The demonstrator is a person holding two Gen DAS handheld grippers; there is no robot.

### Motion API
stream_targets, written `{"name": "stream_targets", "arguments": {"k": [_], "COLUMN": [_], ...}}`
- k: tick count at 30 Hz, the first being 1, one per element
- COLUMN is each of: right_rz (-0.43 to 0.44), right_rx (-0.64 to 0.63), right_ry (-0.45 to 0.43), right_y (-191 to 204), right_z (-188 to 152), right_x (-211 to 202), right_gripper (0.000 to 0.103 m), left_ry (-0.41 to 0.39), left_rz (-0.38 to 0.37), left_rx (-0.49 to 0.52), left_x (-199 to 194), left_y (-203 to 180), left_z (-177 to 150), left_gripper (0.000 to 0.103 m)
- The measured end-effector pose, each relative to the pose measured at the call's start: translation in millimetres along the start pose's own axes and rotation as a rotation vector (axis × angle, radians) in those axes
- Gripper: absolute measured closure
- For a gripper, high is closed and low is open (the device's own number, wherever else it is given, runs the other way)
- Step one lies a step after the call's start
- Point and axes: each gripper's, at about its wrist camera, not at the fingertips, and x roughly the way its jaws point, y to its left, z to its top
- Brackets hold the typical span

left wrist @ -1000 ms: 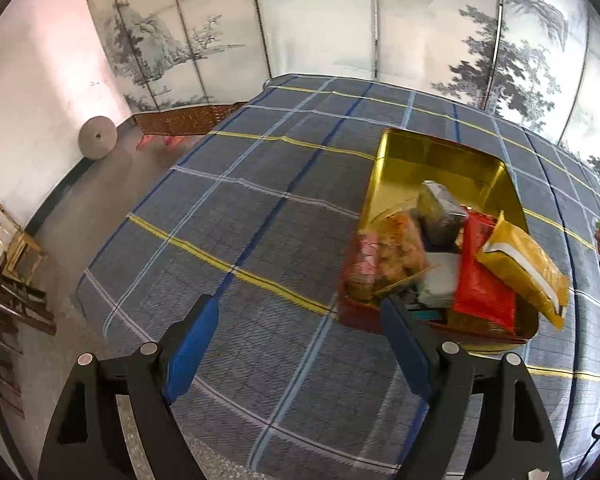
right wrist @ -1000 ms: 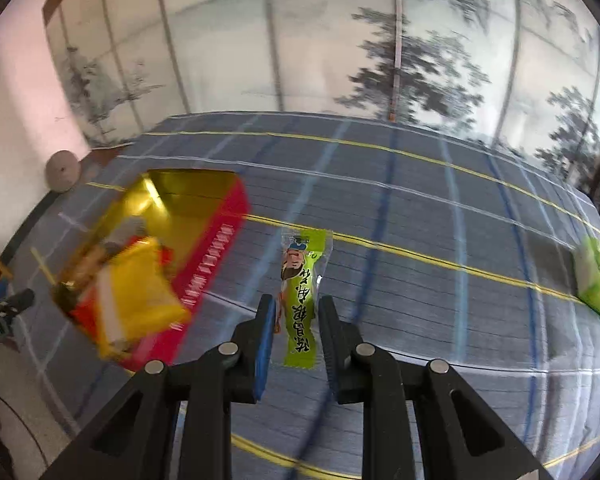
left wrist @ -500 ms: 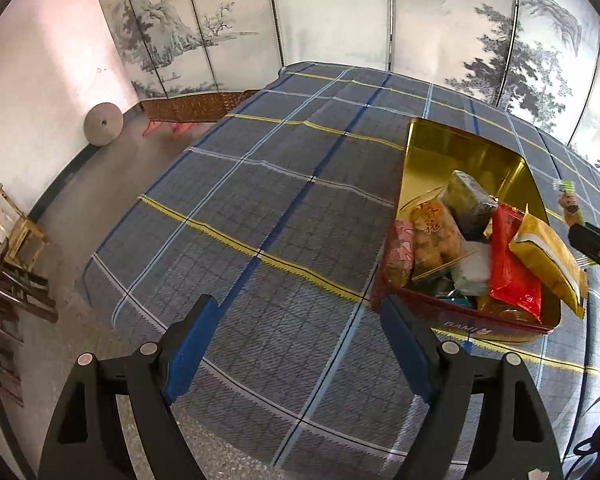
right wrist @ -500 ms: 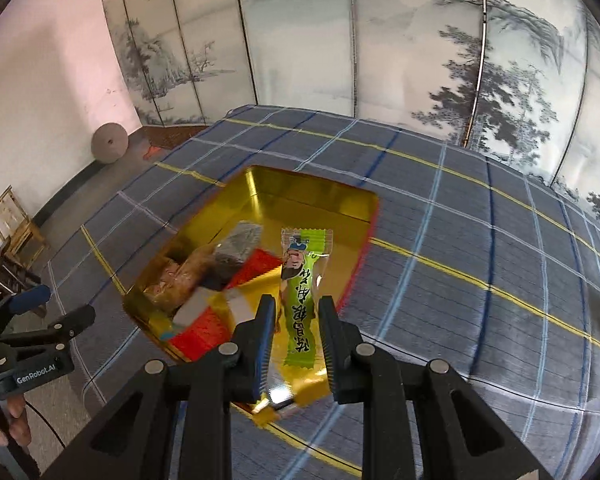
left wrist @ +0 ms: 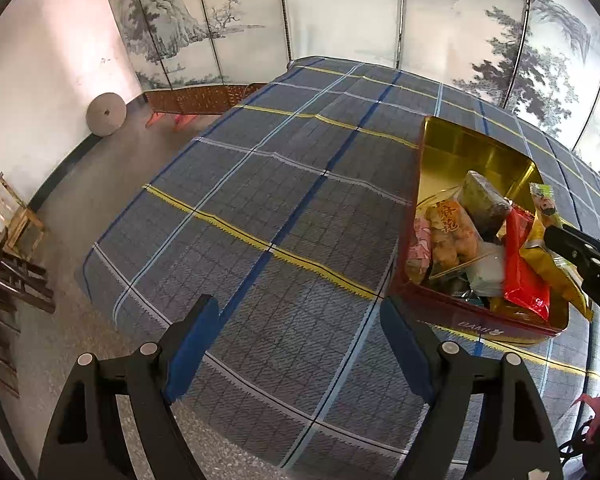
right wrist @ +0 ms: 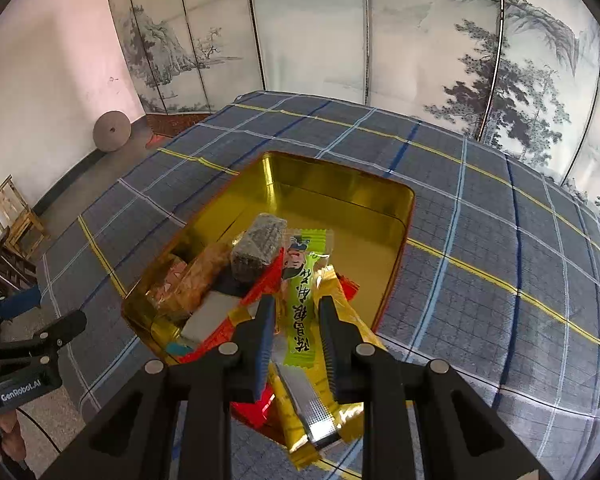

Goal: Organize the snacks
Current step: 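Carry the green stick snack with the right gripper into the tin and release it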

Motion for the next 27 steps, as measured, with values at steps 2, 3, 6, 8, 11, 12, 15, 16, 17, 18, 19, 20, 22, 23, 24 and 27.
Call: {"name": "stream_targets", "arguments": {"k": [2,3,6,8,11,12,15,16,17,18,19,20,22,23,24,27], "right_rz": [0.000,0.000,-0.003,-0.003,-0.004,-0.006,-0.006,-0.004,0.000,0.004,0.010,0.015,0.018,0.018,0.016,0.017], "right_rx": [-0.001,-0.004,-0.010,-0.010,-0.015,-0.019,-0.024,-0.024,-0.026,-0.025,-0.021,-0.020,-0.021,-0.023,-0.024,-0.028], "right_ry": [-0.002,-0.004,-0.007,-0.007,-0.009,-0.010,-0.012,-0.012,-0.010,-0.005,0.000,0.004,0.013,0.016,0.015,0.015], "right_y": [3,5,8,8,10,10,12,12,12,12,12,12,14,14,15,16], "right_z": [1,2,3,3,4,4,5,6,7,7,9,9,11,10,10,9], "right_x": [2,4,6,7,8,9,11,12,13,15,17,19,22,24,25,25], "right_gripper": [0.080,0.080,0.080,0.080,0.080,0.080,0.080,0.080,0.080,0.080,0.080,0.080,0.080,0.080,0.080,0.079], "left_ry": [0.001,0.001,0.004,0.005,0.006,0.005,0.009,0.010,0.011,0.011,0.012,0.012,0.012,0.011,0.011,0.012], "left_rz": [0.002,0.004,0.010,0.012,0.018,0.022,0.031,0.034,0.037,0.040,0.042,0.043,0.049,0.051,0.052,0.056], "left_rx": [0.000,-0.001,-0.006,-0.010,-0.013,-0.013,-0.014,-0.014,-0.015,-0.016,-0.018,-0.019,-0.022,-0.024,-0.025,-0.029], "left_x": [0,0,1,1,0,0,-1,0,0,-1,-1,-1,-2,-3,-4,-4], "left_y": [1,2,4,6,8,8,10,11,12,13,14,14,16,17,18,20], "left_z": [0,0,-1,-1,0,0,0,-1,-1,-1,-1,-1,-1,-1,-1,-1], "left_gripper": [0.023,0.023,0.023,0.023,0.023,0.023,0.023,0.023,0.023,0.023,0.023,0.023,0.023,0.023,0.023,0.022]}}
